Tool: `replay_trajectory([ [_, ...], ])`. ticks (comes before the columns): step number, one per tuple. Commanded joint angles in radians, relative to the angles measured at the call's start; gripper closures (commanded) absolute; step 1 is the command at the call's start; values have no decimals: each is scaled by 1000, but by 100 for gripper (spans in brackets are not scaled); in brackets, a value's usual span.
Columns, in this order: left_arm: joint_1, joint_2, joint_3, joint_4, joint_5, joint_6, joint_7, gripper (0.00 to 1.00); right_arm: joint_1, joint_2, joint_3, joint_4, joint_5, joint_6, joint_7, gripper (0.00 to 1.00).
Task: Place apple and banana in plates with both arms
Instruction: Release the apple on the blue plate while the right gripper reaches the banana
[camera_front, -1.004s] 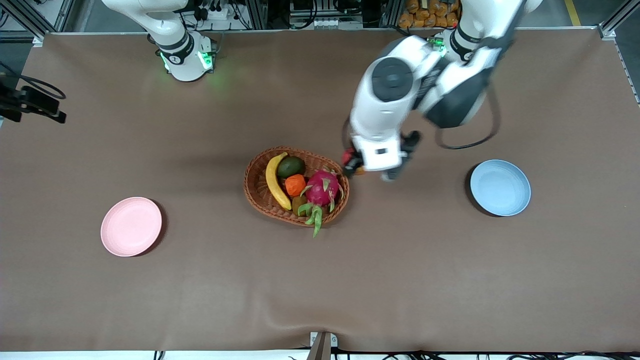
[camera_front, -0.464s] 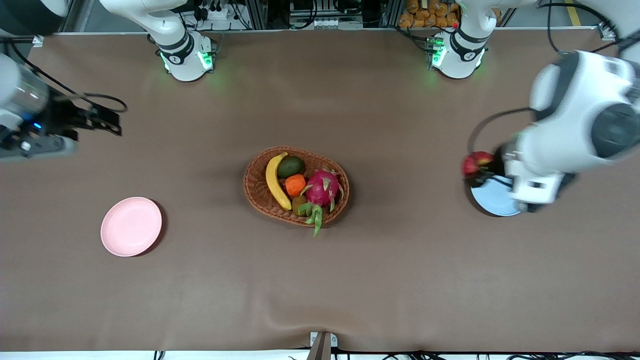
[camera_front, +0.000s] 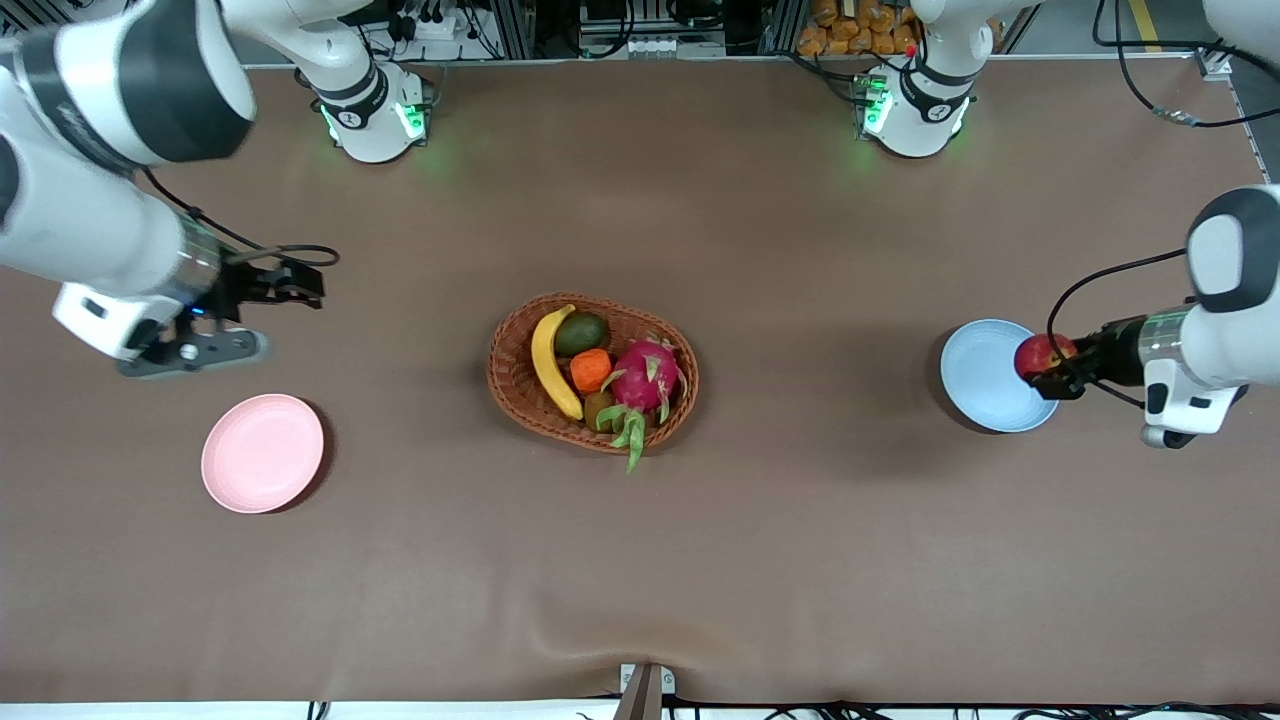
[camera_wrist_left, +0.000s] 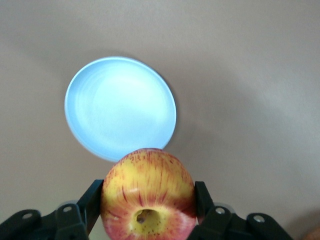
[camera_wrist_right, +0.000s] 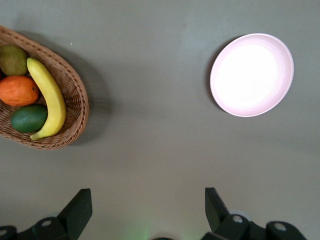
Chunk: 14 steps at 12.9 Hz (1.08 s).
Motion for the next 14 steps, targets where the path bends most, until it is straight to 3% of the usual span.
replay_trajectory([
  [1,0,-71,-10,-221,-16,229,1,100,61,89,-10,21,46,5,18,0],
  [3,27,-47,-10,-281,-14,355,7,100,77,135,-10,-9,118,60,20,0],
  [8,70,47,-10,-327,-14,567,142,100,146,137,-10,-222,133,359,136,0],
  [14,86,99,-10,-339,-14,627,154,100,228,138,-10,-379,158,602,367,0],
])
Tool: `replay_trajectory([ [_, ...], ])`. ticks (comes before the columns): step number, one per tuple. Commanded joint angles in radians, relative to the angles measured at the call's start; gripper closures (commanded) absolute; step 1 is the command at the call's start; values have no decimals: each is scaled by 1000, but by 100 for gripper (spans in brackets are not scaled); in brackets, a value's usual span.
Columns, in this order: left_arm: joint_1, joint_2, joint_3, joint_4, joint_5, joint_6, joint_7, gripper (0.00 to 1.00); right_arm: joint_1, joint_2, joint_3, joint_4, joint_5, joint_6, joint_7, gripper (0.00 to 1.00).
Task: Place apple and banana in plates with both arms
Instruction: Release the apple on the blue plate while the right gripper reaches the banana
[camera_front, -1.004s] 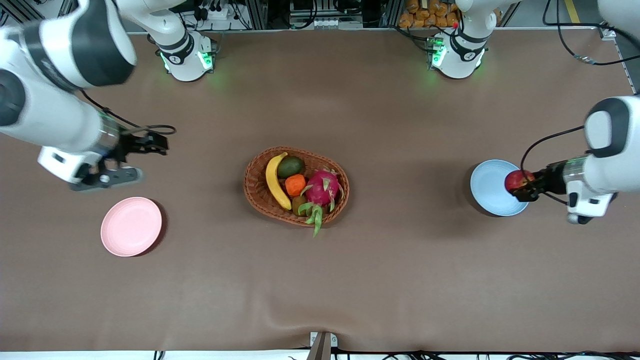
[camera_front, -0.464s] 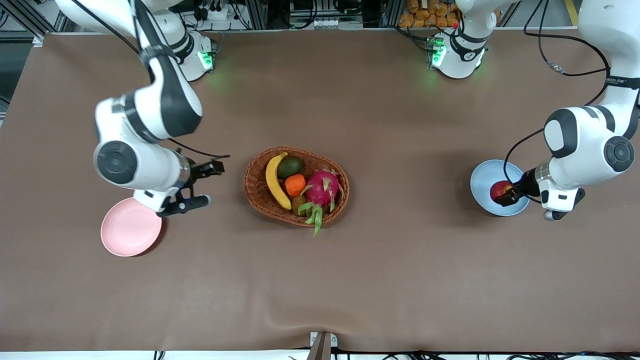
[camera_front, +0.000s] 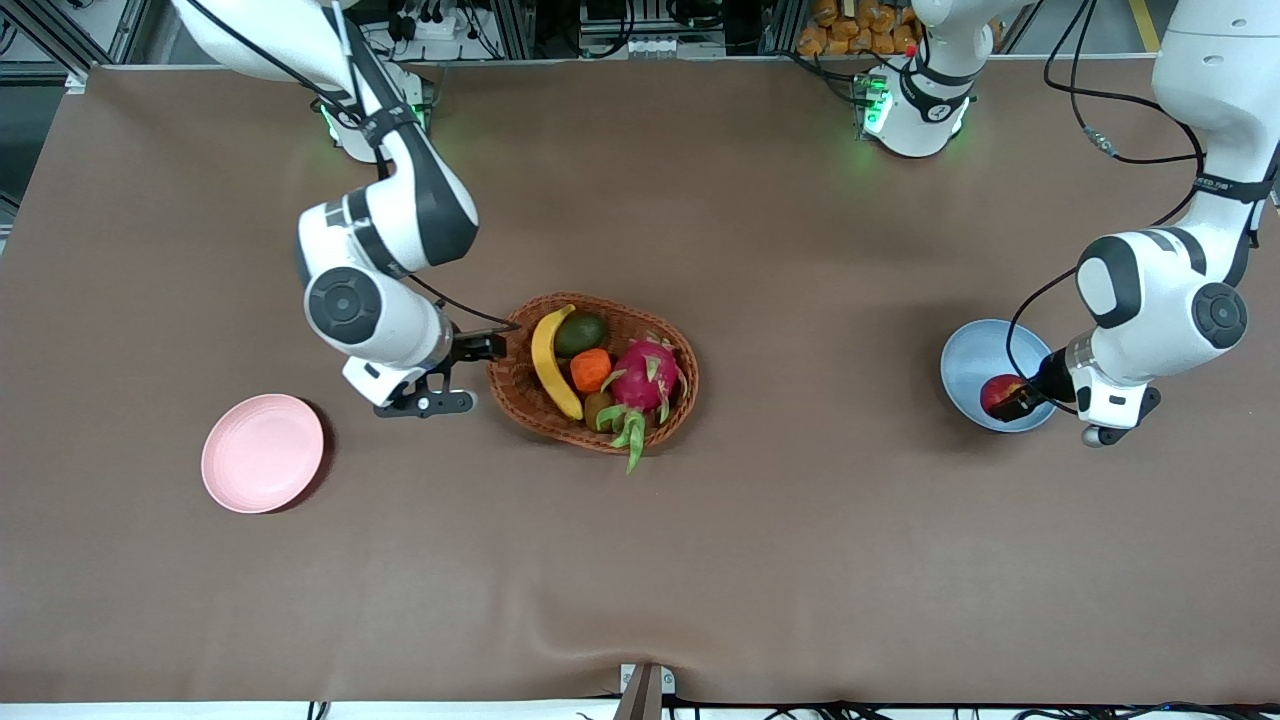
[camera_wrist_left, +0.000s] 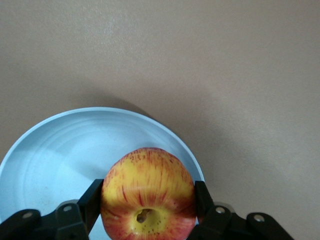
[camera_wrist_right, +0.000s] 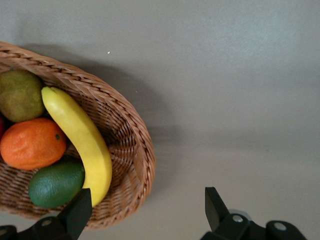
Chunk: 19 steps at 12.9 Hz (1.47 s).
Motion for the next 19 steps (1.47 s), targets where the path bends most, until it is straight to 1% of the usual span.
replay_trajectory([
  [1,12,-6,-7,-23,-14,24,26,100,40,-19,-11,-94,29,120,81,0],
  [3,12,1,-7,-26,-14,22,26,100,74,21,-11,-97,31,192,129,0],
  [4,12,2,-7,-32,-14,22,26,94,85,41,-11,-97,30,218,141,1],
  [5,12,0,-7,-35,-14,21,26,63,91,57,-11,-97,31,237,143,14],
  [6,12,-2,-7,-33,-14,16,26,22,99,70,-11,-97,30,251,144,24],
  [7,10,-8,-7,-32,-14,12,26,0,109,79,-11,-97,29,262,144,27],
  [8,12,-26,-7,-29,-14,-5,25,0,117,88,-11,-97,31,271,144,32],
  [9,12,-66,-9,-20,-14,-54,23,0,119,96,-11,-97,31,280,144,34],
  [10,6,-110,-10,5,-14,-124,18,0,120,108,-11,-97,31,289,144,34],
  [11,0,-151,-15,49,-14,-215,18,0,123,117,-11,-97,31,301,146,34],
  [12,3,-169,-32,119,-13,-313,18,0,128,122,-11,-97,31,311,152,34],
  [14,3,-169,-38,309,-2,-550,17,0,148,137,-11,-97,31,331,190,33],
  [15,-2,-164,-43,415,30,-646,23,0,158,143,-11,-95,31,337,215,33],
  [16,-8,-166,-52,492,74,-700,40,0,160,153,-11,-95,31,347,227,33],
  [17,-8,-172,-65,540,96,-744,49,0,163,162,-11,-97,31,351,232,33],
  [19,-8,-202,-101,617,98,-839,60,0,168,180,-9,-97,33,354,242,33],
])
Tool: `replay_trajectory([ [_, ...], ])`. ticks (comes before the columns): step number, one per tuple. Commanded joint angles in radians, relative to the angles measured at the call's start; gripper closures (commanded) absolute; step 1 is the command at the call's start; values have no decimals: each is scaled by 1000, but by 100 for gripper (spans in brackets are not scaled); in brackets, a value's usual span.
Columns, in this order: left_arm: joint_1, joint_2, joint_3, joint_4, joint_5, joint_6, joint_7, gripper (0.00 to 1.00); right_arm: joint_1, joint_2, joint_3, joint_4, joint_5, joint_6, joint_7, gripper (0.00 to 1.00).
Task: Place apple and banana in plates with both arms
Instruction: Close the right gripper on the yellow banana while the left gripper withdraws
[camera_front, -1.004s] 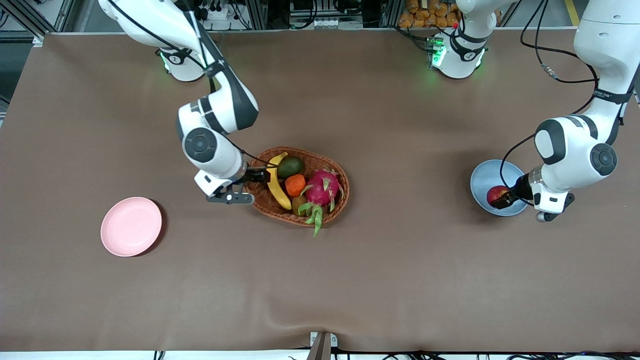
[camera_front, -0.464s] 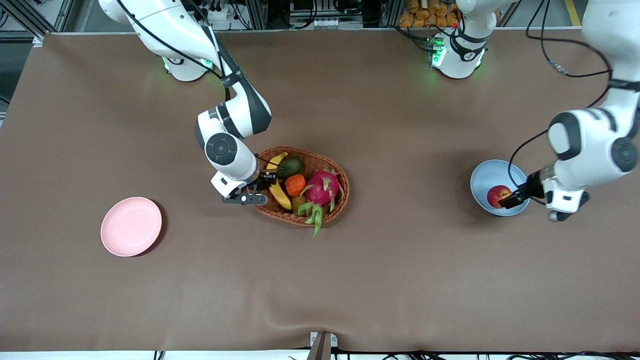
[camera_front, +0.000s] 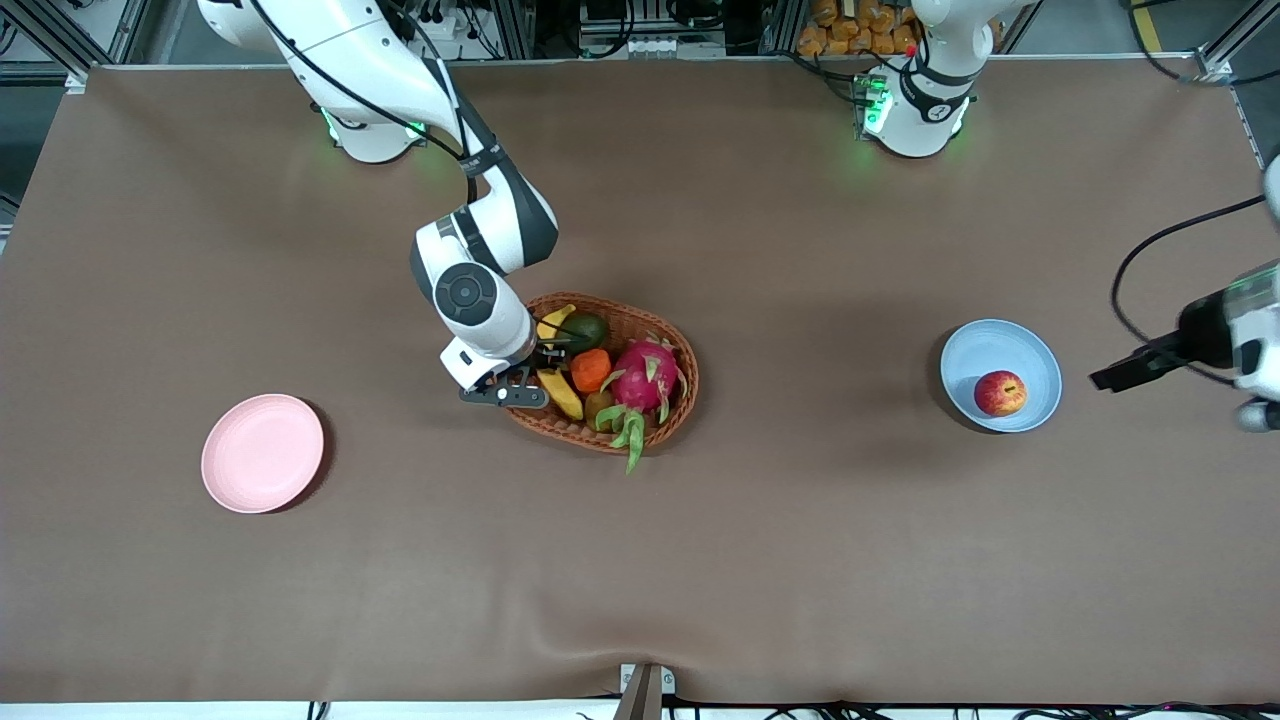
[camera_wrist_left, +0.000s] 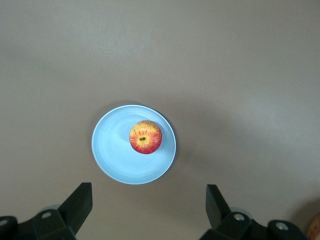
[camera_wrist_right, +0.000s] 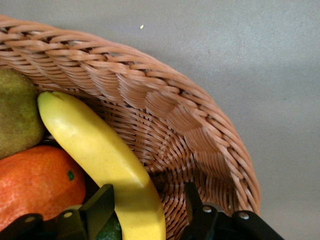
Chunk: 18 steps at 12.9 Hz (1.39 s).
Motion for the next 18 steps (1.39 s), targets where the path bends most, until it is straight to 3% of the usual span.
replay_trajectory([
  [1,-5,-11,-47,111,40,-130,17,0,20,35,-8,0,16,19,55,33],
  [3,1,-78,-67,125,68,-155,29,0,47,38,-7,2,29,28,95,32],
  [6,4,-105,-53,128,63,-156,174,0,52,37,-5,9,86,32,108,30],
  [8,-47,-186,5,86,54,-161,195,0,49,32,-7,6,89,29,108,30],
  [10,-222,-233,173,44,49,-204,195,0,52,36,-7,3,88,34,102,33],
  [11,-264,-256,210,21,48,-205,195,0,52,36,-7,2,88,35,99,43],
  [13,-301,-290,225,-16,40,-205,193,0,49,37,-7,0,86,32,94,73],
  [14,-359,-333,276,-68,38,-196,190,0,48,36,-7,0,86,32,92,85],
  [16,-449,-378,355,-120,40,-169,190,0,45,29,-8,0,82,26,91,98],
  [18,-442,-361,360,-116,45,-170,196,0,38,-2,-11,2,79,12,91,100],
])
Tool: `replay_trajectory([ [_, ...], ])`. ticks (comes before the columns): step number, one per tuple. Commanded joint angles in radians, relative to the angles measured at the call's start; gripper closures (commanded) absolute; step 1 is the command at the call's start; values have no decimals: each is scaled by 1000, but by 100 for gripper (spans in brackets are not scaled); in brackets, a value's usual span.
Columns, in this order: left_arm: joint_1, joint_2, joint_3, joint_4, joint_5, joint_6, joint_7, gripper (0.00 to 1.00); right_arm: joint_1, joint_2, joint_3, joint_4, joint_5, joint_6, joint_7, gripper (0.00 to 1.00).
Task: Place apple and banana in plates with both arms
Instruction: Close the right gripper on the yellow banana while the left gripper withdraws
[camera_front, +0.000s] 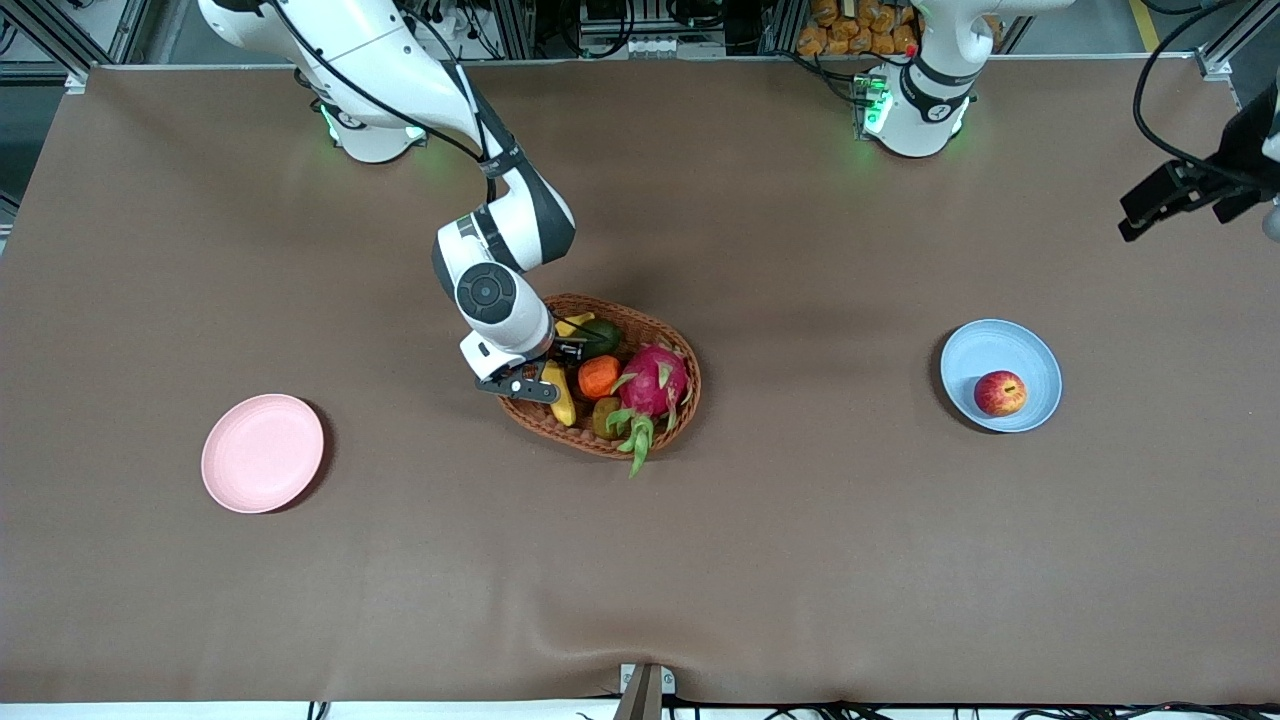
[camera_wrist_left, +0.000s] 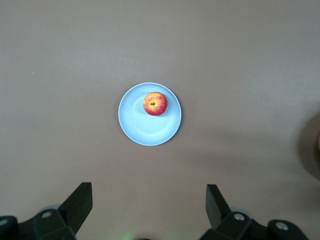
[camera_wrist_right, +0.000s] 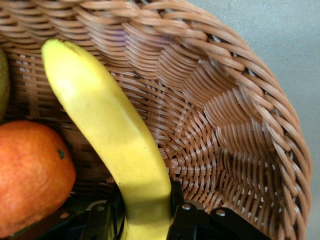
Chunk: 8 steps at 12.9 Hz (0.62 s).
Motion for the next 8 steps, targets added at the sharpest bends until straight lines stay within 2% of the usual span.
replay_trajectory([
  [1,-13,-13,19,-38,-4,25,13,0,-4,-52,-13,3,11,-29,-2,100],
  [5,-13,7,19,-20,-7,27,13,0,-12,-147,-74,12,-12,-153,-57,100],
  [8,-13,10,19,-20,-7,25,13,0,-13,-196,-158,12,-27,-233,-181,100],
])
